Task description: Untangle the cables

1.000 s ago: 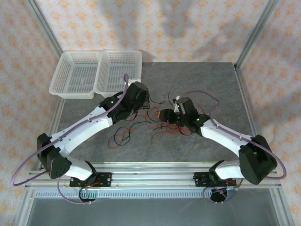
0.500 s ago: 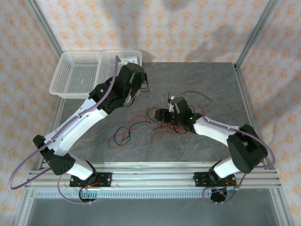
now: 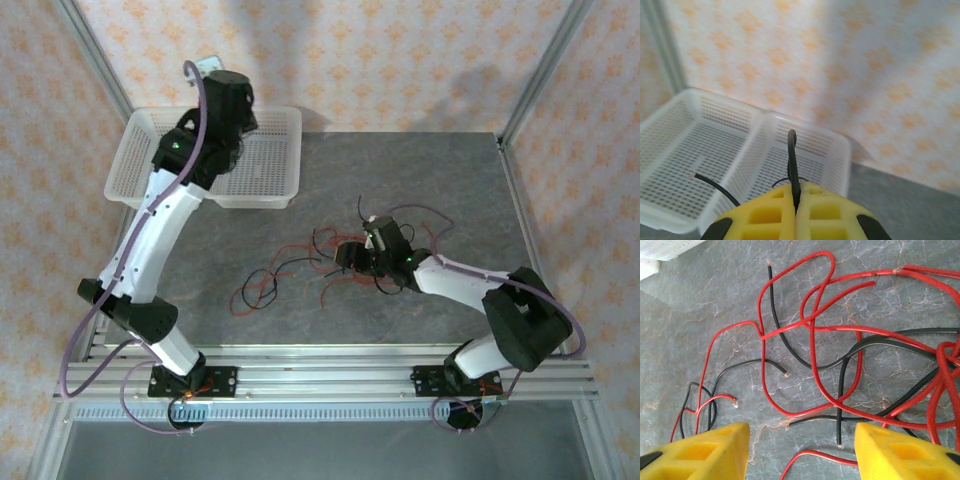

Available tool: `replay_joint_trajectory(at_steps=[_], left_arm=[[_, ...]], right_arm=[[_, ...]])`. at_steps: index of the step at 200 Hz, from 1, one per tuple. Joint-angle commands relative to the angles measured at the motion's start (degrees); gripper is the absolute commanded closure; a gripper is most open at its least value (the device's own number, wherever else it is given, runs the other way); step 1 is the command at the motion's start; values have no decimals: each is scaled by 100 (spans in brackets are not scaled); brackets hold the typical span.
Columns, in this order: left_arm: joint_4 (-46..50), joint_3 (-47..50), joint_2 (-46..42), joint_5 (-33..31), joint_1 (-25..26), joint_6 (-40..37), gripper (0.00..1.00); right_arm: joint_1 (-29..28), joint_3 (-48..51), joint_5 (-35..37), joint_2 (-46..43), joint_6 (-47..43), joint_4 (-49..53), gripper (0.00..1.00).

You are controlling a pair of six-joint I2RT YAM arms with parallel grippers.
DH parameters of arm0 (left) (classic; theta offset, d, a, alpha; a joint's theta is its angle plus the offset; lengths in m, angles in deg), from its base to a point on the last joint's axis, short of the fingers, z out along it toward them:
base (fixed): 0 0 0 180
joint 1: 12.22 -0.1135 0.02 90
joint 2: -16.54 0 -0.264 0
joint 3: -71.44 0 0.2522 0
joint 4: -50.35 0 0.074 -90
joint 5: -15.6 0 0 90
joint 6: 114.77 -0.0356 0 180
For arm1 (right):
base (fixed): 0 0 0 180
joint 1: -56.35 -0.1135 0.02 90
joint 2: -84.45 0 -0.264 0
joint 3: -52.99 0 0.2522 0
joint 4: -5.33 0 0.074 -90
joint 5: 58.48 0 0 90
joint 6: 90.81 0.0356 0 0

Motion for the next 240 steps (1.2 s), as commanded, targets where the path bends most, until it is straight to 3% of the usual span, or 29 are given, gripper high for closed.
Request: replay_joint_trajectory(at_steps=[1,82,110,174,211,240], left_arm=[[-396,-147,198,-297,-611,-310,100],[-1952,706,921,-178,-2144,-567,100],[-2625,1297,1289,38,-2448,-551,100],[-2783,1649,2290,925,-2756,-286,100],[-2745,1841,2253,1241,-2756,-176,53],[-2471,1566,2182,1293,-2756,-240,36]], right_arm=[[-7,107,175,-229,-37,105,43],[-9,294,191,-221,62,129,43],[-9,278,182,-197,68,182,43],[-9,329,252,-322,75,358,43],[-22,255,255,-337,41,495,43],[-169,70,453,-347,-50,754,43]])
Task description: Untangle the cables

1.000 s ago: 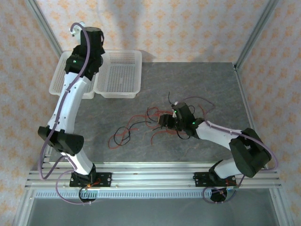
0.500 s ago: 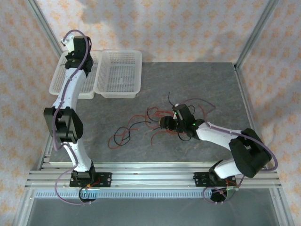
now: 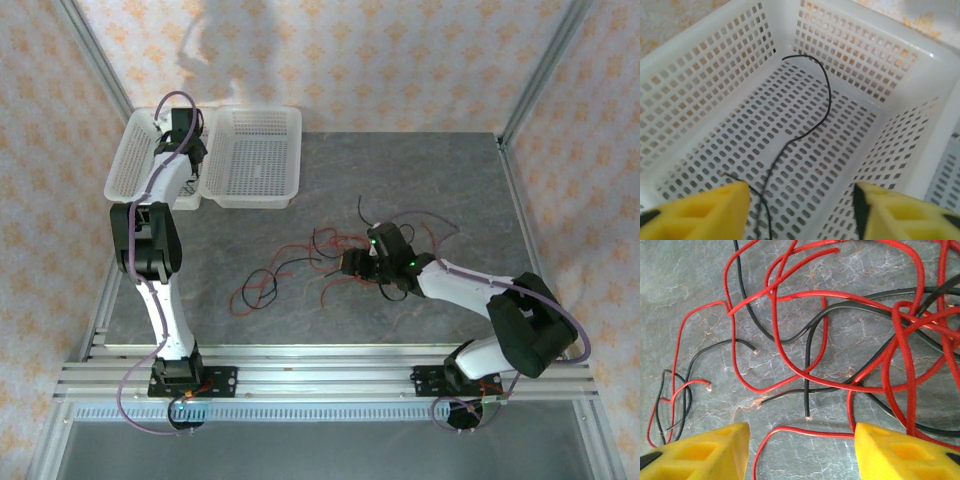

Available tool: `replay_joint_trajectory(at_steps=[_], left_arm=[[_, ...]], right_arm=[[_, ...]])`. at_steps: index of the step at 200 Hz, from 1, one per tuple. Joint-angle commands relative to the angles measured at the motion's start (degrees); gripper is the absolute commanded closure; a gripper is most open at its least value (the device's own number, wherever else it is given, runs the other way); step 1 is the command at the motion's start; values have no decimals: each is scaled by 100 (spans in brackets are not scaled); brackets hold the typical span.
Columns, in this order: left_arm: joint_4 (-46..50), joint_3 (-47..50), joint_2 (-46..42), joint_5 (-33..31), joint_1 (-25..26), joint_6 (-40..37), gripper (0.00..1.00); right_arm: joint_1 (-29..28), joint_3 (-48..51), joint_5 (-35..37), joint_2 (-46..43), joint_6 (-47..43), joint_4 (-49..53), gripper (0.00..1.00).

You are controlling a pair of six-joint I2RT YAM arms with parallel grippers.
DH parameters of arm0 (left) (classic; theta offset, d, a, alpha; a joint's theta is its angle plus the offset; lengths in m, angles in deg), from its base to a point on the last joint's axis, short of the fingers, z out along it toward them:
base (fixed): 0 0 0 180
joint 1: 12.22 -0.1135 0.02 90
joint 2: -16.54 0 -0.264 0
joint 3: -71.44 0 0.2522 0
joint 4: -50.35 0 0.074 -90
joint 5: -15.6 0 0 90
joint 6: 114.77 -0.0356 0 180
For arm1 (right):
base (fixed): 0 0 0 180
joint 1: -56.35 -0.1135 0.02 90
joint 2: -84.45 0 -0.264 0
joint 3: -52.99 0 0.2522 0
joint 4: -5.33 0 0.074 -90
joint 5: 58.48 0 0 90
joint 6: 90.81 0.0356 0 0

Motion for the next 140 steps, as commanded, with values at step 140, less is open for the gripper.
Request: replay_joint_trajectory(at_steps=[140], left_arm=[[997,816,-2777,647,833,201,31]], right_arm=[[-2144,-2992,1283,2402,-195,1471,46]])
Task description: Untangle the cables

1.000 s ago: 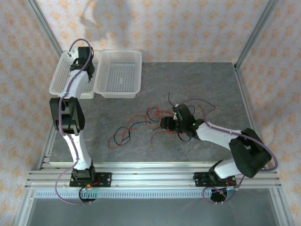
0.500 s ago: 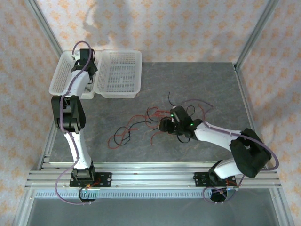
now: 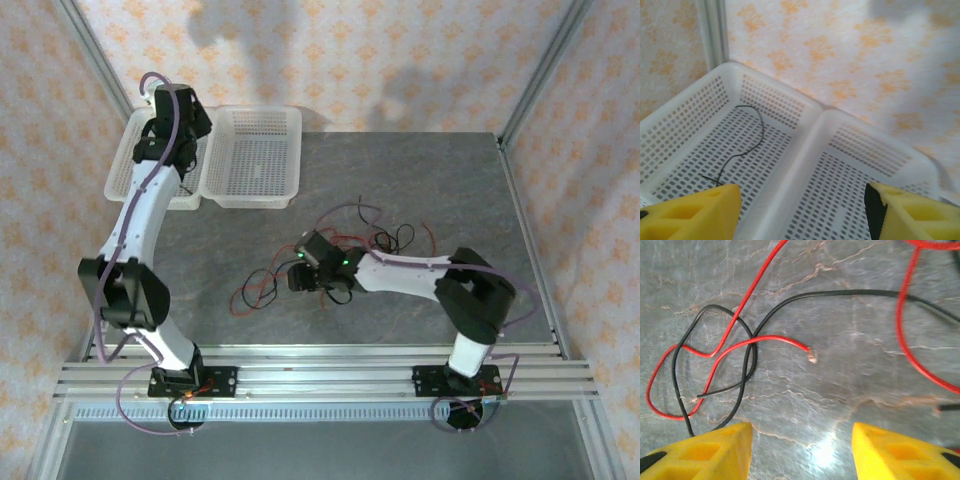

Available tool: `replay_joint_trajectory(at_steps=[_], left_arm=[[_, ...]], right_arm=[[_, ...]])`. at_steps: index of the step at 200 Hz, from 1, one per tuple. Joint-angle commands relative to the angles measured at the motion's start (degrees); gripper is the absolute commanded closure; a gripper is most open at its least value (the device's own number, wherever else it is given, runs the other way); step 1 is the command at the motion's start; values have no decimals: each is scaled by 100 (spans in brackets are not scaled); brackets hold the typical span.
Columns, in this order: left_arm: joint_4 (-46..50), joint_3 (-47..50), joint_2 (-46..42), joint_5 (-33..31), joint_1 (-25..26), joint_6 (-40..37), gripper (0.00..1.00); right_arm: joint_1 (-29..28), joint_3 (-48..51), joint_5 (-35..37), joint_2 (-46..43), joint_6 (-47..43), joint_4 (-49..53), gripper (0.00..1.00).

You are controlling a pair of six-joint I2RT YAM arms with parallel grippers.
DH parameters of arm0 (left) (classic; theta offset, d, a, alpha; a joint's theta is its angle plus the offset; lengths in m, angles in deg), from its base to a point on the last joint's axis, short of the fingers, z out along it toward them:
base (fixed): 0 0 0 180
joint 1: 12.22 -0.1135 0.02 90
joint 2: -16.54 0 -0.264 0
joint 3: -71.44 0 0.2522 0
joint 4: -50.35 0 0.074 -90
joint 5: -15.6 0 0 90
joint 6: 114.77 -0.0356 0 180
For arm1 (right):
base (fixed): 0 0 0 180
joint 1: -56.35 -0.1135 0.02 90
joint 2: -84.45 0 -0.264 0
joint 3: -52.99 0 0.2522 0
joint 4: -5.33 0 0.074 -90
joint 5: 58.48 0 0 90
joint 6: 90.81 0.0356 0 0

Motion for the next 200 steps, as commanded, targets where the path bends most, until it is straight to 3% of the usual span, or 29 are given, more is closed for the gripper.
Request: replay_joint_trajectory(at_steps=[1,63,135,163,200], left_arm=[[291,438,-269,161,107,83,31],[338,1070,-1076,593,541,-69,31],[551,1755,-1874,606,1055,60,31],[619,2045,-2143,637,1181,96,31],[516,2600,-2547,874,1332,196,31]], right_arm=[[-60,-449,343,347,-26,312,46],[-64,-1768,680,1401,63,567,46],[-57,-3224,942,2597,713,1073,47],[-62,-3515,925,2907,1039,1137,53],[-54,-3409,846,3014,1403,1005,69]])
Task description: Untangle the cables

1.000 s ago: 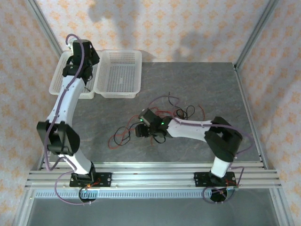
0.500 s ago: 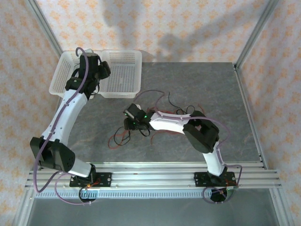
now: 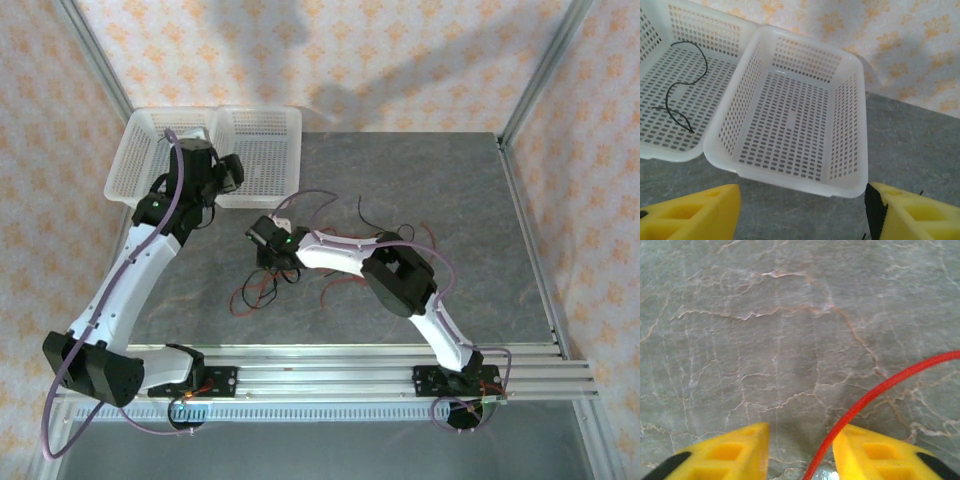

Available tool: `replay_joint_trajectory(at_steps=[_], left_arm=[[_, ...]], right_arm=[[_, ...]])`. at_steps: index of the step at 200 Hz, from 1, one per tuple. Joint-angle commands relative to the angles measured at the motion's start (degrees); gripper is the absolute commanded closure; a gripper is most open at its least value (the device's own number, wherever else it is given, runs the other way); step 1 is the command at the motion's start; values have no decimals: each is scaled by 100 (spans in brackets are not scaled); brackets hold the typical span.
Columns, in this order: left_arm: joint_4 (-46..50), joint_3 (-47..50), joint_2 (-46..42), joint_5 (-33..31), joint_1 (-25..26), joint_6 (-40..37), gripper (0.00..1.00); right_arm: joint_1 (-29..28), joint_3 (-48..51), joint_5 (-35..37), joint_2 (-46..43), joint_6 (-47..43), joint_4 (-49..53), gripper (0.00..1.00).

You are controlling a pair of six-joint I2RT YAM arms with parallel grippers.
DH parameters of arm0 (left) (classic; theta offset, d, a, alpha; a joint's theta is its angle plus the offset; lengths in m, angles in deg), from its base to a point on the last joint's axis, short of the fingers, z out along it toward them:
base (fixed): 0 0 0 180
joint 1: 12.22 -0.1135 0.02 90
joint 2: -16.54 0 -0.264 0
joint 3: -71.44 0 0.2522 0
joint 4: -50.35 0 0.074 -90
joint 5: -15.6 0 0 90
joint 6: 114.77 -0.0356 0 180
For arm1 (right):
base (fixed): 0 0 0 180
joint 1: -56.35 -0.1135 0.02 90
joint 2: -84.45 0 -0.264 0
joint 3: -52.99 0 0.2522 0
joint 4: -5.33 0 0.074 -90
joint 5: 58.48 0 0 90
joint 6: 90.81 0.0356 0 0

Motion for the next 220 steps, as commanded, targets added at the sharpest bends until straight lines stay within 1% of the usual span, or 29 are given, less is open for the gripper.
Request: replay_joint_trajectory(at_steps=[1,32,54,83,99,112,115,129,170,187,220], left_arm=[[80,342,-321,212,121,124,31],[-45,870,-709,285,438,329,31],[-108,1285,-970,170,797,531,31],[-200,2057,-1163,-14,1185,844,31],[-492,2665,-1323,-21,1305,1056,33],[-815,3154,-1448,26,1355,1075,34],[-892,3252,-1469,47,1363,1226,34],[-1252,3666,-1522,157,1385,1307,35],[-2148,4313,-1336,407,1486,1336,40],[-2495,4506,-1351,491,1538,1288,40],[-3159,4835,-1384,887,1626,1138,41]], right_arm=[[-1,52,32,228,430,-2,70],[-6,227,73,166,671,-206,100],[-1,554,219,-187,734,-541,100],[-2,1016,413,-1036,494,-927,100],[-4,1242,554,-1620,376,-1019,100],[20,1373,650,-2043,290,-1027,100],[27,1392,655,-2112,268,-1023,100],[89,1458,601,-2441,233,-991,100],[189,1617,366,-3000,265,-1063,100],[240,1598,343,-3149,225,-1066,100],[340,1400,213,-3342,93,-1048,100]])
